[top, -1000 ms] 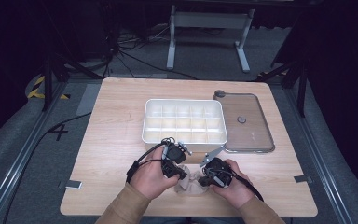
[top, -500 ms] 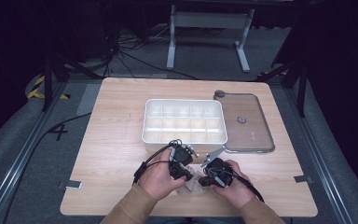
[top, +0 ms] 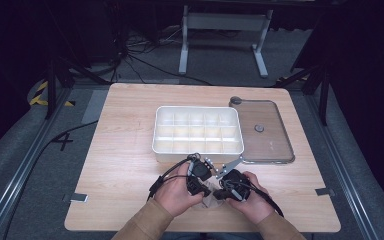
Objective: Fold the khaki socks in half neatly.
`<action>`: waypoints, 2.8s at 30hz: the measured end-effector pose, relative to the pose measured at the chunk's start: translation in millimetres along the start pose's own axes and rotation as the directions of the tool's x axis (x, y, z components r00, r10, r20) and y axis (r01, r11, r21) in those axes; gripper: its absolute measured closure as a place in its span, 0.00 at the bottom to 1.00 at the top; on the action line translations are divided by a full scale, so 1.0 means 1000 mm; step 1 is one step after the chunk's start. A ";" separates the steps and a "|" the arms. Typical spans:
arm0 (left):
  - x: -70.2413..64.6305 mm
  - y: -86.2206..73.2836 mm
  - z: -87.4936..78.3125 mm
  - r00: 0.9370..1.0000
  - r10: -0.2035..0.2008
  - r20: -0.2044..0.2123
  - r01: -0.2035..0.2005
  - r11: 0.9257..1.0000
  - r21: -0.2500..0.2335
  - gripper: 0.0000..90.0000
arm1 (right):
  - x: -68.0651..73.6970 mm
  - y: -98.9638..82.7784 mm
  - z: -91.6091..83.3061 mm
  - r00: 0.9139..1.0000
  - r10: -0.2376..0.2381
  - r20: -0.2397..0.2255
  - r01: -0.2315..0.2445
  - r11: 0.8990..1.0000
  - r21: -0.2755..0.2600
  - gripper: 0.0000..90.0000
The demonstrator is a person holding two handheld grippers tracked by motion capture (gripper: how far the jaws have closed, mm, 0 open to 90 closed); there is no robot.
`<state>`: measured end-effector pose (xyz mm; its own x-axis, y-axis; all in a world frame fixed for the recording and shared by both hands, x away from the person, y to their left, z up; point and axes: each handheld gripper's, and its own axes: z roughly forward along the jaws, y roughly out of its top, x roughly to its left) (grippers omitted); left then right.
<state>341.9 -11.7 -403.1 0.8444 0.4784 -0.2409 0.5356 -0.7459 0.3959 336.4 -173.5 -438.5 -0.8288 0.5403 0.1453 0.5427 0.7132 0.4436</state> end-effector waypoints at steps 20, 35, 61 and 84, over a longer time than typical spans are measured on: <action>0.001 -0.002 -0.010 0.997 -0.006 0.075 0.014 0.995 -0.103 0.75 | 0.001 0.000 -0.002 1.000 -0.011 0.011 0.011 1.000 0.003 1.00; 0.014 -0.018 -0.038 0.997 -0.061 0.040 0.066 0.991 -0.118 0.90 | 0.011 0.012 -0.046 0.998 -0.042 0.056 0.049 0.991 -0.126 1.00; 0.023 -0.021 -0.024 0.993 -0.091 0.081 0.090 0.996 0.013 0.92 | 0.024 0.014 -0.023 0.996 -0.082 0.028 0.084 0.993 -0.084 1.00; 0.021 -0.017 -0.015 0.995 -0.072 0.069 0.070 0.997 0.029 0.95 | 0.011 0.005 -0.004 0.999 -0.041 0.007 0.041 0.999 0.005 1.00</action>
<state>350.3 17.5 -401.5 0.8024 0.4976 -0.3293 0.5934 -0.7237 0.3524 329.1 -166.0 -431.1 -0.8497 0.5133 0.1207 0.5086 0.7372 0.4449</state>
